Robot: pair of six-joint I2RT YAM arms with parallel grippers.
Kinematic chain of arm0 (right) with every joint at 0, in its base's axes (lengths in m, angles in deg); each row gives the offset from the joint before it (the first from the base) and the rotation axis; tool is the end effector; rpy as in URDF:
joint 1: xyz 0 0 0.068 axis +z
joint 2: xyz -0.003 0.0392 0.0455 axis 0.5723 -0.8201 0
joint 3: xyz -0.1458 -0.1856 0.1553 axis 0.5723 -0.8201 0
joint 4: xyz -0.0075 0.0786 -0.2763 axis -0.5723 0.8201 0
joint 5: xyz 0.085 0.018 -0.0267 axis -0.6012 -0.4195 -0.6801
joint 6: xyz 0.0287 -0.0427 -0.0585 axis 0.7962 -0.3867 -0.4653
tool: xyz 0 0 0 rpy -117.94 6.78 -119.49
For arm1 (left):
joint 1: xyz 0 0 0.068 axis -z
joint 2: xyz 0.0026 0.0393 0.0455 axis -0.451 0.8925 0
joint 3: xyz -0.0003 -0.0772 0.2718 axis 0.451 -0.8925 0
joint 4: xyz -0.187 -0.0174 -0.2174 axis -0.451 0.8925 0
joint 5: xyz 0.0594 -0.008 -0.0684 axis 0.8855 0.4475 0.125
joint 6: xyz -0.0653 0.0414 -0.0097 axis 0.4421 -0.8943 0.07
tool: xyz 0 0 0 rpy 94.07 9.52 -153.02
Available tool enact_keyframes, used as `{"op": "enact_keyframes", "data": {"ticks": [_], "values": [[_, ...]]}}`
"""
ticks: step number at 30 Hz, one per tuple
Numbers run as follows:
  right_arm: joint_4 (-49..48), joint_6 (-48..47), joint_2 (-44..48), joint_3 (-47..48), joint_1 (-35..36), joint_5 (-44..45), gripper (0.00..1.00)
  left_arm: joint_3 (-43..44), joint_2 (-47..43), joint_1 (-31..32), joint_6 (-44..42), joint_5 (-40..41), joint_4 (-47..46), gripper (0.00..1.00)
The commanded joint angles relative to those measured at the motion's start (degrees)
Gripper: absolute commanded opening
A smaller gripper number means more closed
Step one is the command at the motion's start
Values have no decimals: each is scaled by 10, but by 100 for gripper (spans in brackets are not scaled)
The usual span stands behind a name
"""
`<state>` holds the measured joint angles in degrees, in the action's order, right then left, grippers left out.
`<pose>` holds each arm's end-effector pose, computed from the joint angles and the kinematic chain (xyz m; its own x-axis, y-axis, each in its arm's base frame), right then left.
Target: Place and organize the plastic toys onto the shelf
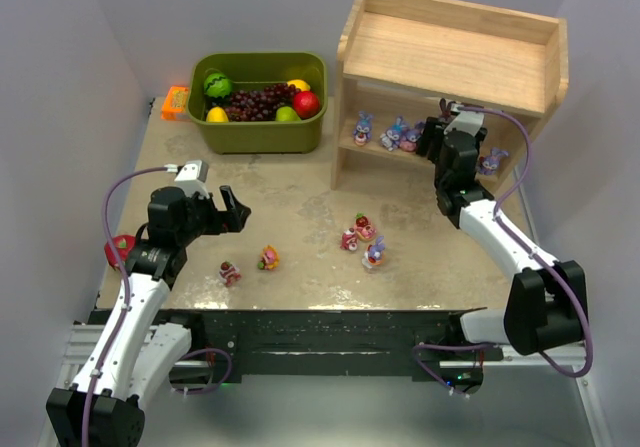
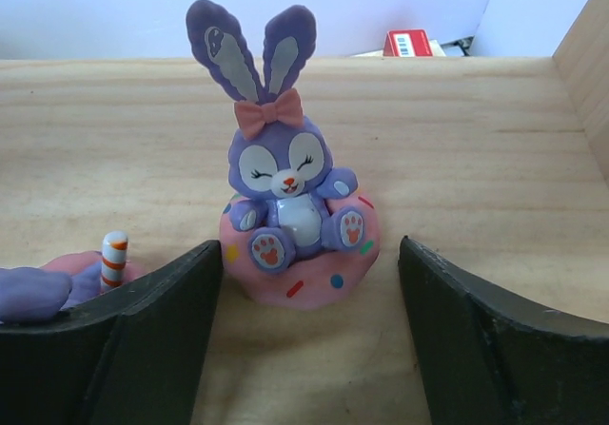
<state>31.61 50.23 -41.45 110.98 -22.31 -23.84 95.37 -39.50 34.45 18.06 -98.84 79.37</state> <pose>0.3556 0.0487 0.2978 -0.1231 0.0949 -0.9878 0.2579 0.9643 0.0605 0.2169 -0.0440 0.2666 -0.5400 -0.2705 -0.7970 0.1469 0.9021 -0.4057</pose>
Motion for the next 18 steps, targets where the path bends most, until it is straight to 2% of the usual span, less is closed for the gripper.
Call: {"op": "enact_keyframes", "data": {"ticks": [1,13,15,18], "values": [[-33,-15,-7,-3,-7,-24,82,5,0,4,-5,-8,-20,99],[-55,-21,-36,4,-19,-44,82,6,3,4,-6,-6,-19,99],[-58,-21,-36,3,-18,-50,78,6,4,4,-6,-6,-19,99],[-53,-17,-29,2,-19,-56,64,6,4,4,-6,-5,-20,100]]}}
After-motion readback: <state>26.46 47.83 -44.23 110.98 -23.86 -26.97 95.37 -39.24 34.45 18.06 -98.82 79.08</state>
